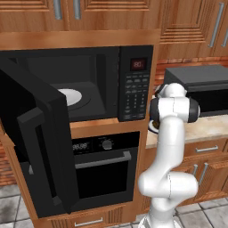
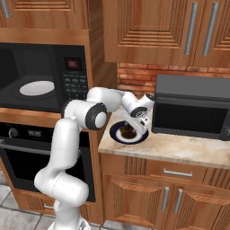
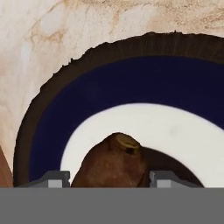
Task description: Pick the sweet potato from the counter and place it in the microwave. Then turn on the microwave.
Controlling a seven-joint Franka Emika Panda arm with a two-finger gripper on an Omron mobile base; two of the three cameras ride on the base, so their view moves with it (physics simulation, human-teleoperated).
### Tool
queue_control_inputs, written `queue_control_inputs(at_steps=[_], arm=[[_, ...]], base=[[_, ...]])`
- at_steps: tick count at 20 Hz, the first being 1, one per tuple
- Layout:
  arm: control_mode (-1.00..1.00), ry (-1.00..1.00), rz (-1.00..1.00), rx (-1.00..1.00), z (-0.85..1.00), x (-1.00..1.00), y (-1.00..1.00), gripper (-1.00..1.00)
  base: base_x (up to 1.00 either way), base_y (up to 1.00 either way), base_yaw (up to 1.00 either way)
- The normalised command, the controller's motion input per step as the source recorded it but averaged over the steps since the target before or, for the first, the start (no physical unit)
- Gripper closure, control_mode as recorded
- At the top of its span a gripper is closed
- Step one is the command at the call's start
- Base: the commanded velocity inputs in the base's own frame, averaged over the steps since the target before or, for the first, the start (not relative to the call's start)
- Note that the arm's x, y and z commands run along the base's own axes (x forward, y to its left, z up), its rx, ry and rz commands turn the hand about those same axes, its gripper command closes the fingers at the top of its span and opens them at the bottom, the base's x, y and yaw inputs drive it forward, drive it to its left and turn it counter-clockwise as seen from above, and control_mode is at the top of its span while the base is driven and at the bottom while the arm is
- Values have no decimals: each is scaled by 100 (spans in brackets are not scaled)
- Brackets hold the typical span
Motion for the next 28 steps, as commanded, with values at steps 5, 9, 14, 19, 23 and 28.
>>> queue_control_inputs(at_steps=[5, 9, 14, 19, 23, 28], arm=[[-100, 3, -2, 0, -9, 0, 0, 100], [-100, 0, 0, 0, -2, 0, 0, 100], [-100, -3, 0, 0, 10, -14, -1, 100], [-100, -9, -2, 0, 39, -13, -17, 100], [-100, -7, -4, 0, 47, -15, -17, 100], [-100, -6, -5, 0, 45, -30, -10, 100]], base=[[0, 0, 0], [0, 0, 0], [0, 0, 0], [0, 0, 0], [0, 0, 0], [0, 0, 0]])
